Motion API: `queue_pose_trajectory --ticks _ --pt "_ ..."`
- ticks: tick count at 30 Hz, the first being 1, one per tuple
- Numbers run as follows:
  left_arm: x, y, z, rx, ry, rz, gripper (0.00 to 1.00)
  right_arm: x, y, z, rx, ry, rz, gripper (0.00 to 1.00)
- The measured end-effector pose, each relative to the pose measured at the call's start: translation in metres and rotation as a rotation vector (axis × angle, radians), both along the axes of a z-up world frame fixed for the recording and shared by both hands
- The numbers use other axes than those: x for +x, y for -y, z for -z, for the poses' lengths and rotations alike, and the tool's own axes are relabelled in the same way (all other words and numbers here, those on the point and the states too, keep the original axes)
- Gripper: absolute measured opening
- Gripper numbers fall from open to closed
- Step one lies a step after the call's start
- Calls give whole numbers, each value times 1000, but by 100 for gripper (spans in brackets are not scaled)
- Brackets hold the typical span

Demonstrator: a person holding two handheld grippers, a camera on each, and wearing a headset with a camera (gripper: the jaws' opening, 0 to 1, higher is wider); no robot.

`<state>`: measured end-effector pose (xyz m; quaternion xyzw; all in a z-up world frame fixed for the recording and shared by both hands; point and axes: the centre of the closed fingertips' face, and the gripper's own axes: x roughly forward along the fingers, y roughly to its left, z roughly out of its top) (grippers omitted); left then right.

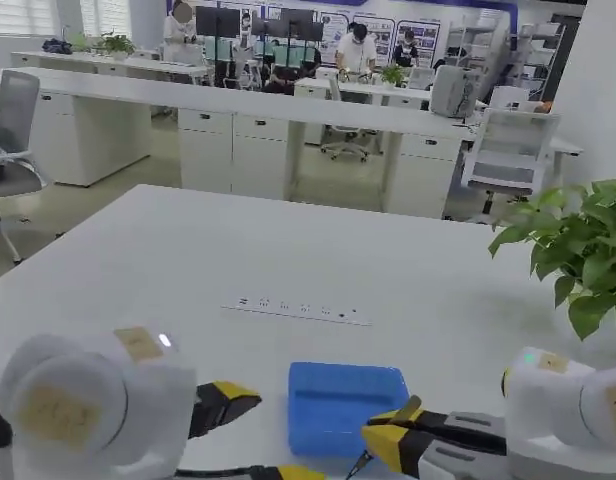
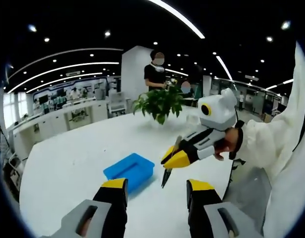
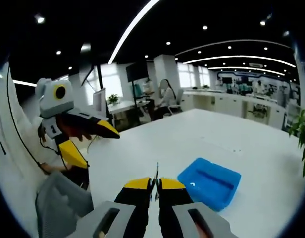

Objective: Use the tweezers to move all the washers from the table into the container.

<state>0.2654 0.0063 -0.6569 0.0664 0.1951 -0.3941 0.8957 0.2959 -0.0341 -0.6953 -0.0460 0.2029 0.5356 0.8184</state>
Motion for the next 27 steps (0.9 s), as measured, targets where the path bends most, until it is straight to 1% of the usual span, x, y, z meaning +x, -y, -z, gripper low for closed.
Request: queue_pose_trajectory --ticks 2,3,4,5,6,8,9,10,12,15,16,19,21,24,25,27 --pt "-2 8 -5 -4 1 55 40 -6 -1 -4 -8 16 -25 2" --pt "-6 14 -6 -14 -21 98 39 -12 -2 -5 -24 25 -61 2" --pt "-10 18 -6 -27 -46 131 36 -15 -2 -6 -29 26 -69 2" --pt "-11 21 -7 -43 -60 142 36 -17 -2 -7 -35 31 -84 2" --pt "-9 24 -11 -59 -51 150 36 -21 -3 -9 -43 38 -103 2" --pt "-13 29 -14 -74 -66 184 34 -26 -4 -12 -46 47 -124 2" --pt "-13 30 -17 -83 -63 191 33 -28 -4 -13 -44 45 -129 2" --pt "-16 33 -20 -96 -66 219 31 -29 -5 -15 -32 33 -132 2" --pt "-18 36 -22 -101 -76 239 28 -32 -7 -16 -19 21 -140 2" --pt "-22 38 -22 -93 -82 262 28 -37 -12 -18 -11 1 -163 2" --pt "-25 38 -20 -79 -92 278 27 -41 -14 -18 -16 0 -179 2" --pt "-26 40 -15 -53 -91 288 27 -47 -17 -14 -45 -2 -221 2" --pt "-26 41 -15 -47 -90 294 24 -51 -18 -10 -64 -6 -244 2" --pt "-29 45 -13 -39 -91 328 19 -58 -19 -6 -89 -13 -287 2" --pt "-29 46 -12 -36 -87 335 18 -61 -19 -5 -95 -14 -297 2" --pt "-29 48 -9 -30 -91 346 16 -65 -19 -3 -110 -23 -322 2"
